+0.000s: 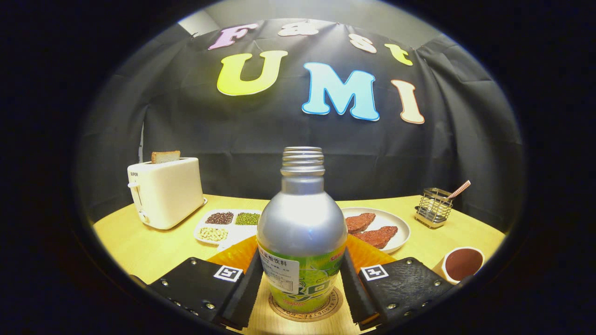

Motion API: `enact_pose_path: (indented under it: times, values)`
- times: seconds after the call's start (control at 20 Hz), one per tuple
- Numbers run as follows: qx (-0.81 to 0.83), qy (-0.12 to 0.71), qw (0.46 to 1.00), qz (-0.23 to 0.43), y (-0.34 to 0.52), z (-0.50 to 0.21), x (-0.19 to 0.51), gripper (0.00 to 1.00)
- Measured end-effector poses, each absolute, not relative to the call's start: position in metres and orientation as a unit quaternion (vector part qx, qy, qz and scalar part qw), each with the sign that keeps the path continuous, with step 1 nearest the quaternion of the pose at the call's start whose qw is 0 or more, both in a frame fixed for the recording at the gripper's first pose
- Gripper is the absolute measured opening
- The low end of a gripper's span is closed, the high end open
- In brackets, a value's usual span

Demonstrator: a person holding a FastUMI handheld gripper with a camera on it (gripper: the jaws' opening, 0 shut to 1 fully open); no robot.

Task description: Take the bottle from table, then pour the juice into the cup, finally place the bottle on the coaster

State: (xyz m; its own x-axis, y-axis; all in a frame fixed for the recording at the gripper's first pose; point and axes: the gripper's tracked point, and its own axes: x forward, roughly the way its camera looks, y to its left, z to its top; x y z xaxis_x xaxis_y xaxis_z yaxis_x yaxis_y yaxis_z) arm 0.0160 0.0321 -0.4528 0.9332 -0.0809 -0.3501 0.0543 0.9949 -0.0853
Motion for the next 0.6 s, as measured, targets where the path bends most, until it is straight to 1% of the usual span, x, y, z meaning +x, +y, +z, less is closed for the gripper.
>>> enact_pose_path:
  times: [0.25, 0.3, 0.35, 0.45, 0.6]
  values:
    - [-0.015, 0.164, 0.985, -0.047, 0.028, -0.454, 0.016, 0.78]
    - [-0.005, 0.164, 0.985, -0.048, 0.027, -0.455, 0.017, 0.8]
    - [0.007, 0.165, 0.985, -0.042, 0.028, -0.457, 0.016, 0.81]
    - [0.011, 0.156, 0.987, -0.033, 0.033, -0.449, 0.016, 1.0]
    - [0.013, 0.142, 0.989, -0.031, 0.032, -0.422, 0.011, 0.99]
